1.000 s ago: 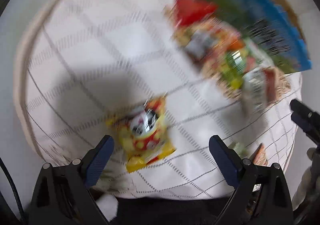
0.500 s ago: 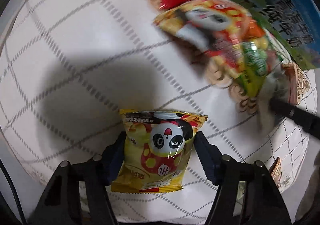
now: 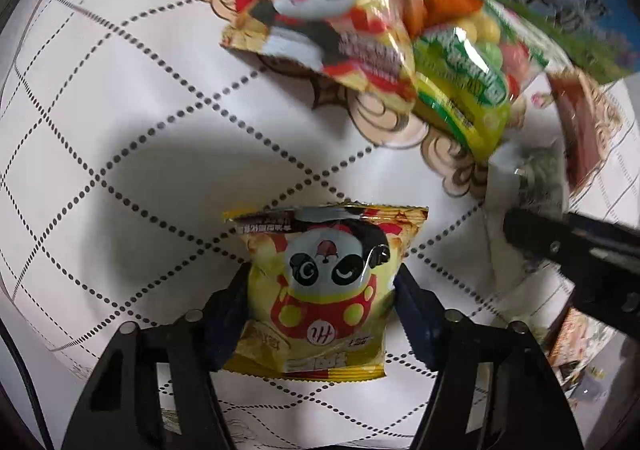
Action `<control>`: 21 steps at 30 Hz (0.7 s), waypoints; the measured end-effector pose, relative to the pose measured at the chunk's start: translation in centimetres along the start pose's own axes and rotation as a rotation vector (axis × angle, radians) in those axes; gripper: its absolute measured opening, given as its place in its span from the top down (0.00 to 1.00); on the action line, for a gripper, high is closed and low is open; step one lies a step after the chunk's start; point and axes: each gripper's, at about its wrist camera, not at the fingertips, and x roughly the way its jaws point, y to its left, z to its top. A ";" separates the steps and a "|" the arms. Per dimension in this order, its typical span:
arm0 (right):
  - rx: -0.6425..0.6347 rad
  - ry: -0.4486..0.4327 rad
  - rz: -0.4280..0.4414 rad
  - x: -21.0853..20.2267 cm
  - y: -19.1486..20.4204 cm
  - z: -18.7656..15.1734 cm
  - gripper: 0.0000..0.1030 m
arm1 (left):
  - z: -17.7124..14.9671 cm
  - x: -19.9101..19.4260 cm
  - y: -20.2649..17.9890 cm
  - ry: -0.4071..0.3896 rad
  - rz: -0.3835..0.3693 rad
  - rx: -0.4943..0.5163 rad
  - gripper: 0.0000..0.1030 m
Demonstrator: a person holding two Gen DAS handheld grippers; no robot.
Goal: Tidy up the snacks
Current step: 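Grasp the yellow panda bag with left tool while right grasps oat cookie pack, then place both packets into the box and open both tools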
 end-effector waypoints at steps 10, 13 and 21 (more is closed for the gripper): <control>0.020 -0.077 0.052 -3.1 -0.6 -2.4 0.54 | 0.9 -3.9 0.3 -0.063 -0.057 -0.016 0.52; 0.011 -0.095 0.071 -4.7 -0.9 -2.5 0.54 | 1.0 -4.9 -0.1 -0.072 -0.080 -0.025 0.53; 0.016 -0.202 0.171 -12.9 -2.3 -2.1 0.54 | 2.9 -13.7 -0.4 -0.186 -0.220 -0.045 0.54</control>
